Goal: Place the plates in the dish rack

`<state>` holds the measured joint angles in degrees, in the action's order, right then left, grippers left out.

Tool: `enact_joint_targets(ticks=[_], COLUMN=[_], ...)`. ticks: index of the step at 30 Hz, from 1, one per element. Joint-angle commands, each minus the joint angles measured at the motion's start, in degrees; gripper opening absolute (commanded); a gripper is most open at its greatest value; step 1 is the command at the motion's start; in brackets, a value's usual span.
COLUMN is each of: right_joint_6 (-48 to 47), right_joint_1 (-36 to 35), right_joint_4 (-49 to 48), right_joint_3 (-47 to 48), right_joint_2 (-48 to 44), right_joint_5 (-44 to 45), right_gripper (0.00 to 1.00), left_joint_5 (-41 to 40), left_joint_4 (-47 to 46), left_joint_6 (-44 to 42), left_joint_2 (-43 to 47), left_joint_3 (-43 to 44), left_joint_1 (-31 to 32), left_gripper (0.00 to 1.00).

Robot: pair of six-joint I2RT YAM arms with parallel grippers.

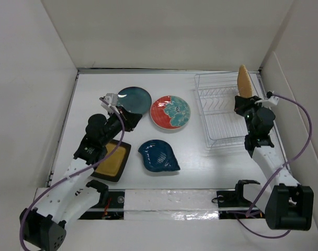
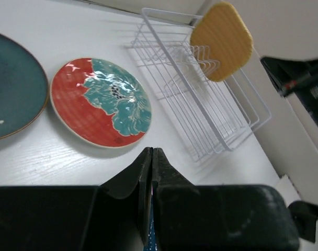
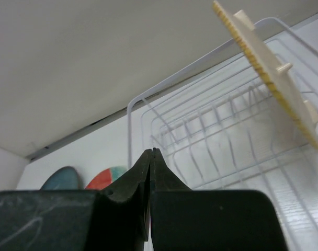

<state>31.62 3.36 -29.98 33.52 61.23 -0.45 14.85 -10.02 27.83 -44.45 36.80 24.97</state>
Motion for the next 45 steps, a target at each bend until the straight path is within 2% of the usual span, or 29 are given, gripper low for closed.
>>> enact_joint_targets(ticks=[1, 2, 6, 7, 8, 9, 10, 11, 14, 25, 28, 29, 32, 40, 45], right_joint_6=[2.92, 3.27, 3.27, 3.54, 3.89, 2.85, 1.71, 0.39, -1.55, -4.28, -4.28, -4.28, -4.46, -4.55, -4.19], right_joint_1=[-1.86, -1.86, -1.86, -1.86, -4.12, -5.71, -7.38, -9.49, -11.78, -16.19, -16.80, -16.80, -16.80, -16.80, -16.80], right_joint_4=[-2.72, -2.72, 0.00, -0.34, -0.61, 0.09, 2.10, 2.99, 4.92, 8.35, 8.44, 8.44, 8.62, 8.62, 8.09], right_joint_3=[-3.80, -5.55, -6.88, -7.06, -7.15, -6.28, -5.49, -4.87, -3.46, -1.44, -1.44, -1.35, -1.35, -1.17, -1.09], right_joint_2=[-7.15, -8.40, -12.45, -13.06, -13.76, -13.86, -13.60, -13.25, -13.42, -15.88, -16.06, -16.32, -16.23, -15.44, -14.30], right_joint_5=[-4.47, -5.17, -5.18, -5.61, -5.70, -4.75, -1.95, -0.79, 2.81, 2.91, 3.17, 3.17, 3.70, 3.70, 2.21], right_gripper=[0.00, 0.00, 0.12, 0.21, 0.26, 0.31, 0.42, 0.46, 0.57, 0.58, 0.58, 0.59, 0.59, 0.59, 0.59], left_joint_5=[1.83, 2.63, 3.69, 3.69, 3.00, 1.34, -2.16, -3.85, -7.55, -14.23, -13.54, -12.58, -8.97, -5.63, -4.30], left_joint_4=[-5.96, -9.11, -15.11, -15.99, -16.86, -16.52, -16.17, -15.30, -14.24, -12.04, -11.25, -10.99, -11.94, -12.74, -14.41], left_joint_6=[7.13, 8.80, 15.75, 17.85, 18.48, 19.01, 19.36, 19.45, 20.15, 19.10, 18.48, 18.57, 19.97, 21.03, 22.00], left_joint_2=[-2.83, -4.84, -11.00, -12.06, -13.72, -14.35, -14.96, -16.27, -20.31, -40.97, -46.59, -49.13, -53.18, -59.09, -61.37], left_joint_3=[0.21, -1.19, -3.39, -3.75, -4.18, -4.28, -4.36, -4.02, -2.70, 6.88, 10.13, 10.83, 12.33, 14.62, 15.76], left_joint_1=[-5.09, -8.15, -14.75, -15.82, -16.70, -17.84, -18.37, -18.90, -21.27, -24.00, -24.00, -24.53, -25.15, -25.67, -25.67], left_gripper=[0.00, 0.00, 0.00, 0.06, 0.24, 0.35, 0.46, 0.61, 0.70, 0.68, 0.65, 0.59, 0.54, 0.52, 0.38])
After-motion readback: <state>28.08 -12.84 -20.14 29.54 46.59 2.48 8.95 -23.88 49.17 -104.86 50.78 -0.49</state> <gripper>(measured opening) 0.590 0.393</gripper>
